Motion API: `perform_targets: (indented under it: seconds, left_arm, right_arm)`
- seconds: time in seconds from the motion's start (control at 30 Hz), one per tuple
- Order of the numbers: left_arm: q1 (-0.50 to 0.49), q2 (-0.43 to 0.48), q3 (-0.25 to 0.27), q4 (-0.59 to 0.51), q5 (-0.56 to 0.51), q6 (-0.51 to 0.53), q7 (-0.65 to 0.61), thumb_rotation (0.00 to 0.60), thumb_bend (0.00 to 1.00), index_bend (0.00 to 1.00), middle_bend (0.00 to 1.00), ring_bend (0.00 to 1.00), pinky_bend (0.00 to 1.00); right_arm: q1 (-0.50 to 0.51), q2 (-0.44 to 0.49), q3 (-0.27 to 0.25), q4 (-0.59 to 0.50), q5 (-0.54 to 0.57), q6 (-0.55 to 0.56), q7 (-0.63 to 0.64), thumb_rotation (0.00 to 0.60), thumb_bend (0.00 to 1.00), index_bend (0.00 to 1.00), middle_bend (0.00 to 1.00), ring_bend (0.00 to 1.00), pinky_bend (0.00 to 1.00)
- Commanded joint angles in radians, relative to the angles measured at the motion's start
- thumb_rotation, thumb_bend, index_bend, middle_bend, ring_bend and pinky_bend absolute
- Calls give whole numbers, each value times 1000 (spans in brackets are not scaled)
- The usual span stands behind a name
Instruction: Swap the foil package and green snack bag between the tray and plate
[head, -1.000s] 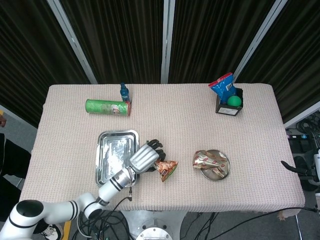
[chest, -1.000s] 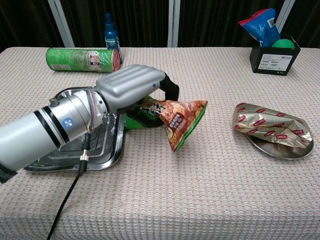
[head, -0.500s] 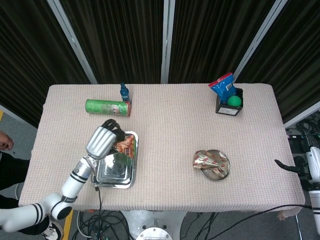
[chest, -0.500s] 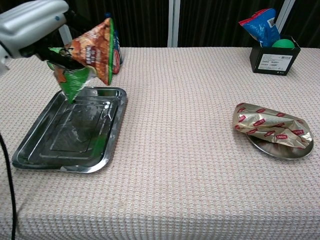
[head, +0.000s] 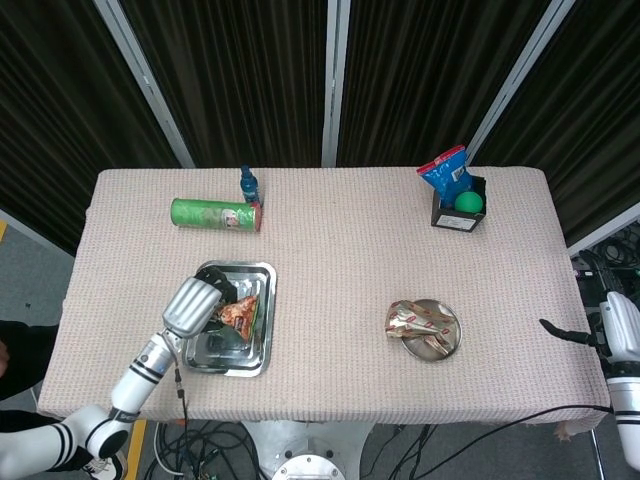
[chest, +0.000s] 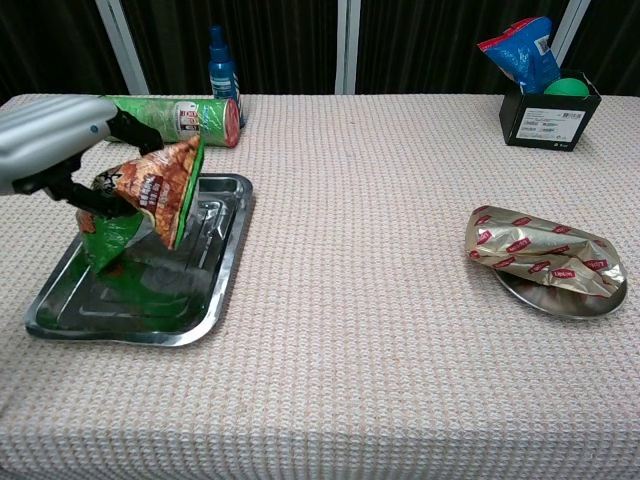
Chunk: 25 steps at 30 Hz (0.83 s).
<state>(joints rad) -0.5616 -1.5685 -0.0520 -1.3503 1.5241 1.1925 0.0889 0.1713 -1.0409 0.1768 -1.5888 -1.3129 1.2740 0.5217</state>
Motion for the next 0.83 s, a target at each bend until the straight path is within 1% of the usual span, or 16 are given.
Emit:
perform_targets:
  seconds: [0.03, 0.1, 0.17, 0.23, 0.33, 0.43, 0.5, 0.6, 0.67, 0.73, 0.83]
  left_arm:
    - [-8, 2, 11, -5, -28, -52, -11, 600, 231, 114, 179, 78, 143]
    - [-5, 9, 9, -6, -21, -40, -26, 600, 218, 77, 104, 28, 108]
    - [1, 28, 4, -22, -18, -22, -32, 600, 209, 69, 73, 4, 88]
    - [11, 56, -3, -49, -18, 1, -19, 600, 206, 68, 68, 0, 81]
    - [44, 125, -3, -114, -20, 50, 32, 600, 206, 67, 68, 0, 78]
    - [98, 216, 15, -202, -30, 104, 76, 600, 206, 68, 68, 0, 77]
    - [153, 268, 39, -249, -33, 161, 90, 600, 206, 70, 68, 0, 77]
    - [241, 308, 78, -272, -33, 250, 69, 600, 201, 82, 75, 0, 79]
    - [302, 311, 104, -249, -32, 309, 49, 600, 193, 103, 83, 0, 80]
    - [352, 304, 122, -217, -42, 349, 33, 600, 192, 126, 85, 0, 81]
    - [413, 296, 138, -178, -76, 368, -15, 600, 192, 134, 85, 0, 81]
  right_arm:
    - [-3, 1, 0, 5, 0, 1, 7, 600, 0, 0, 5, 0, 0]
    - [-7, 3, 1, 11, 2, 3, 14, 600, 0, 0, 5, 0, 0]
    - [-11, 4, 1, 16, 2, 5, 22, 600, 0, 0, 5, 0, 0]
    - [-13, 4, 2, 18, 1, 7, 29, 600, 0, 0, 5, 0, 0]
    - [-17, 5, 2, 21, -6, 15, 38, 600, 0, 0, 5, 0, 0]
    - [-23, 8, 1, 23, -16, 26, 44, 600, 0, 0, 5, 0, 0]
    - [-32, 10, -4, 25, -30, 44, 37, 600, 0, 0, 5, 0, 0]
    - [-55, -17, -26, 50, -75, 110, -35, 600, 0, 0, 6, 0, 0]
    - [-78, -64, -55, 93, -119, 168, -119, 600, 0, 0, 3, 0, 0]
    - [-100, -119, -81, 150, -156, 222, -200, 600, 0, 0, 0, 0, 0]
    - [-147, -221, -131, 262, -210, 304, -326, 600, 0, 0, 0, 0, 0]
